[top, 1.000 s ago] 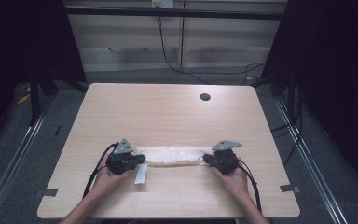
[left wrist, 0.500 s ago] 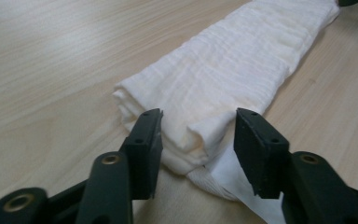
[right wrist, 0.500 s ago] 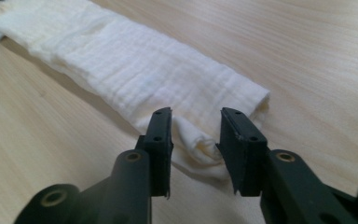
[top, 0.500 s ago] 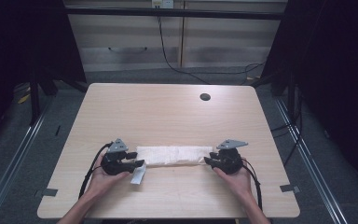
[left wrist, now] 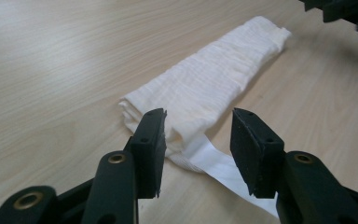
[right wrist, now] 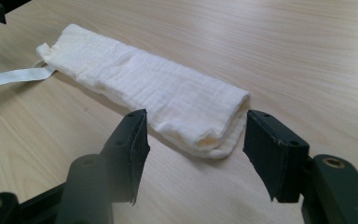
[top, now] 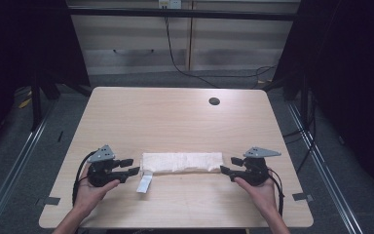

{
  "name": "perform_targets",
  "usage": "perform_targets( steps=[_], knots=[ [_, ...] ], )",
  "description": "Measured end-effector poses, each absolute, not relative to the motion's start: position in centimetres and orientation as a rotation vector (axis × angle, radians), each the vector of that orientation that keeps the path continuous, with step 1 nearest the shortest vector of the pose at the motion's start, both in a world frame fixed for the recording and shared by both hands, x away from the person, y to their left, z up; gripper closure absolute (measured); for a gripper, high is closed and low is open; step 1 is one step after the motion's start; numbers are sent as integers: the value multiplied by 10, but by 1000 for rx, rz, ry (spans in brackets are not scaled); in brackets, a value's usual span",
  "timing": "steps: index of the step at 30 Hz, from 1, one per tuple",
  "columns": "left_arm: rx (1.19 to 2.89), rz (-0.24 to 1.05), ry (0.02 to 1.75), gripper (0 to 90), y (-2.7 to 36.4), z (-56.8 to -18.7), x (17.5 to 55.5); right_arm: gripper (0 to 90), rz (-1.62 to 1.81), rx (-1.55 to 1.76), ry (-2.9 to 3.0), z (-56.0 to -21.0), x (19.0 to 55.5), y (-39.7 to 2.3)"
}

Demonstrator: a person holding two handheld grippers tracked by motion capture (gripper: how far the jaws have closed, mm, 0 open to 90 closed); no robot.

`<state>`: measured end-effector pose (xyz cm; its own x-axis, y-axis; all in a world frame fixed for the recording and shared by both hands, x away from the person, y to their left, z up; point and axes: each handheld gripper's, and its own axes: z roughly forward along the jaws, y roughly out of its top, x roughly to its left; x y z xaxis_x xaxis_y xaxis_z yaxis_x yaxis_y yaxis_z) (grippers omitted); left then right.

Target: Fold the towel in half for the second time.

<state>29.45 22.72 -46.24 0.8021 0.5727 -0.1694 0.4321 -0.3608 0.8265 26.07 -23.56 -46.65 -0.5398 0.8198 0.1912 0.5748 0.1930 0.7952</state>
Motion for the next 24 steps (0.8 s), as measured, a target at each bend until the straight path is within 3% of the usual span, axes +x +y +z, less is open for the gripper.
perform_targets(
  steps=[11,12,14,24],
  knots=[
    [1979,237,884,493,258,-461,282,391,1238,1366,2141,-470,233,-262],
    [1984,233,897,477,260,-463,281,390,1244,1375,2129,-470,231,-265],
    [1963,187,925,346,265,-467,280,386,1255,1387,2100,-471,227,-272],
    [1955,184,999,279,279,-481,289,328,1202,1443,2068,-483,228,-286]
  ],
)
